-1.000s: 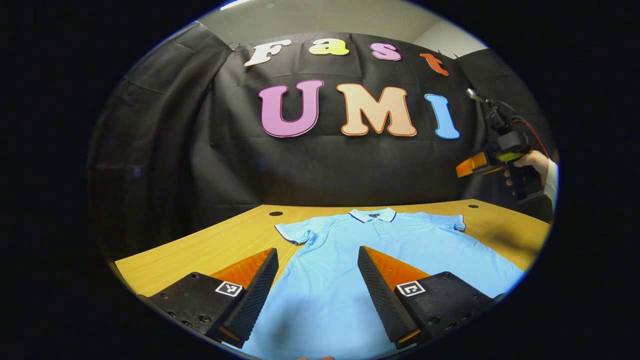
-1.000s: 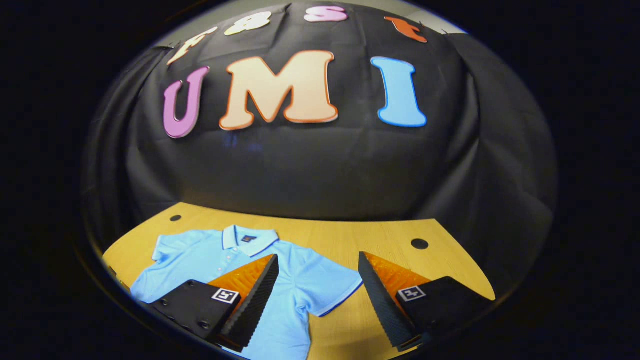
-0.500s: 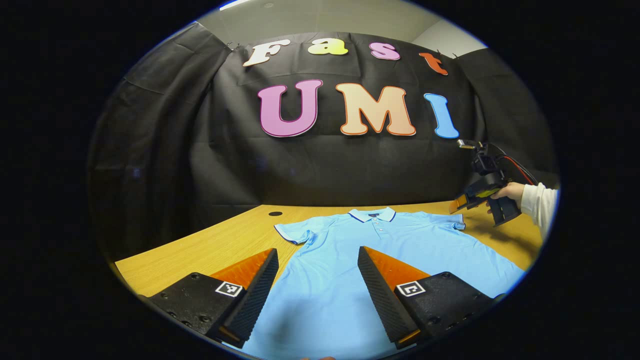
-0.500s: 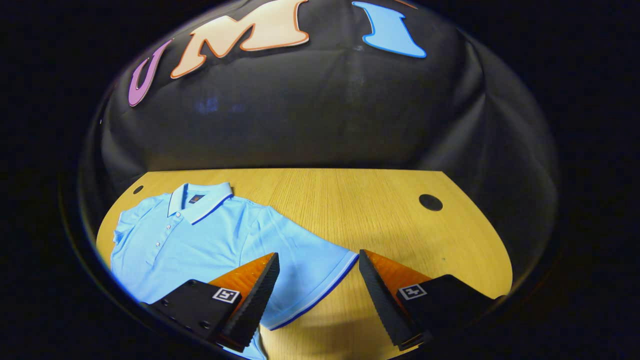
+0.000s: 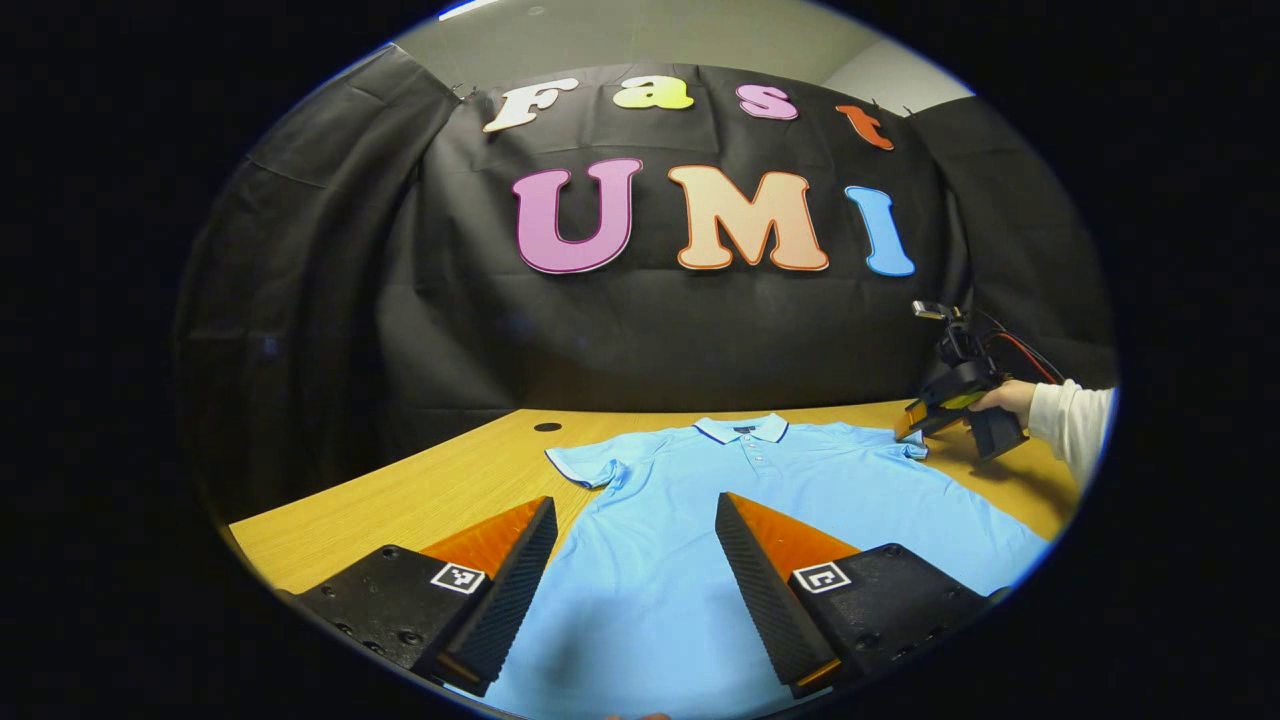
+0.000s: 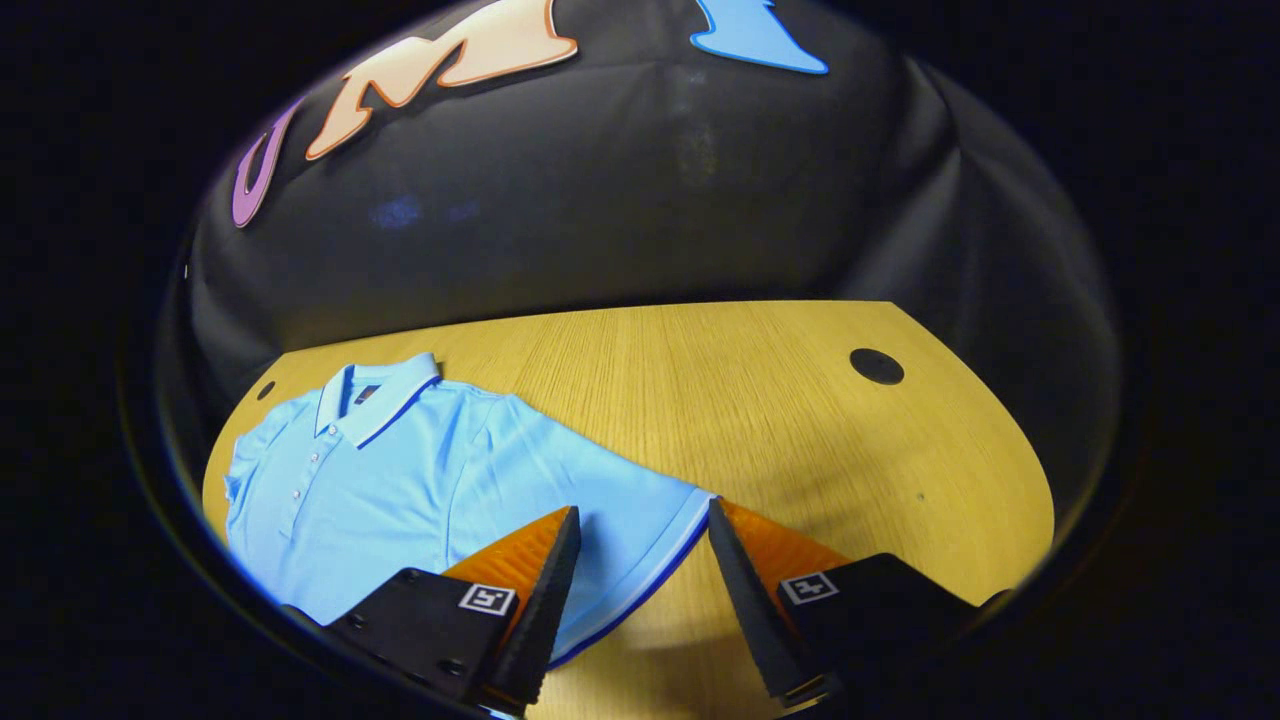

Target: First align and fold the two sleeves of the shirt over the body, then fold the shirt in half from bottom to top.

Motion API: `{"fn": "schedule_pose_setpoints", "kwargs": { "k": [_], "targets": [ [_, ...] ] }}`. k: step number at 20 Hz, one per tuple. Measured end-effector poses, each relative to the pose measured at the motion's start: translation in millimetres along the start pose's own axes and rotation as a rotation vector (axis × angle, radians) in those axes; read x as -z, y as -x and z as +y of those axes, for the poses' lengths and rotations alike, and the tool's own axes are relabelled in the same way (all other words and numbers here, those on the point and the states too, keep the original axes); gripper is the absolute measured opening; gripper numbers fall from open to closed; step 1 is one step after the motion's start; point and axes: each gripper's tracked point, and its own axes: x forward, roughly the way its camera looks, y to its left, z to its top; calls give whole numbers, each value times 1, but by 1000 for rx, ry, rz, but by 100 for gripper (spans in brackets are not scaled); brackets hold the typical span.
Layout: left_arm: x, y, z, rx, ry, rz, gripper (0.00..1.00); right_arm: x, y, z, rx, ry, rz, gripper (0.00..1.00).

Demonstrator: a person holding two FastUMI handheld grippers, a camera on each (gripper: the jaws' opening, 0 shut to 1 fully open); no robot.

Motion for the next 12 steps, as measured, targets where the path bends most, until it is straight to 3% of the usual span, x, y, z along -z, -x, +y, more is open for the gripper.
{"fn": "schedule_pose_setpoints", "kwargs": {
  "k": [3, 5, 6, 8, 10, 11, 12],
  "targets": [
    [0, 0, 0, 0, 1, 0, 95, 1, 1, 4, -20, 4, 1, 65],
    [0, 0, 0, 0, 0, 0, 95, 2, 3, 11, -52, 9, 0, 40],
    [0, 0, 1, 0, 1, -1, 95, 1, 3, 12, -58, 17, -6, 21],
    [0, 0, 1, 0, 1, -1, 95, 0, 3, 12, -47, 45, -13, 10],
    [0, 1, 1, 0, 1, 0, 95, 0, 6, 14, -38, 57, -10, 10],
    [0, 0, 1, 0, 1, 0, 95, 0, 5, 15, -41, 57, -10, 2],
    [0, 0, 0, 0, 1, 0, 95, 0, 6, 14, -35, 63, -11, 2]
  ]
}}
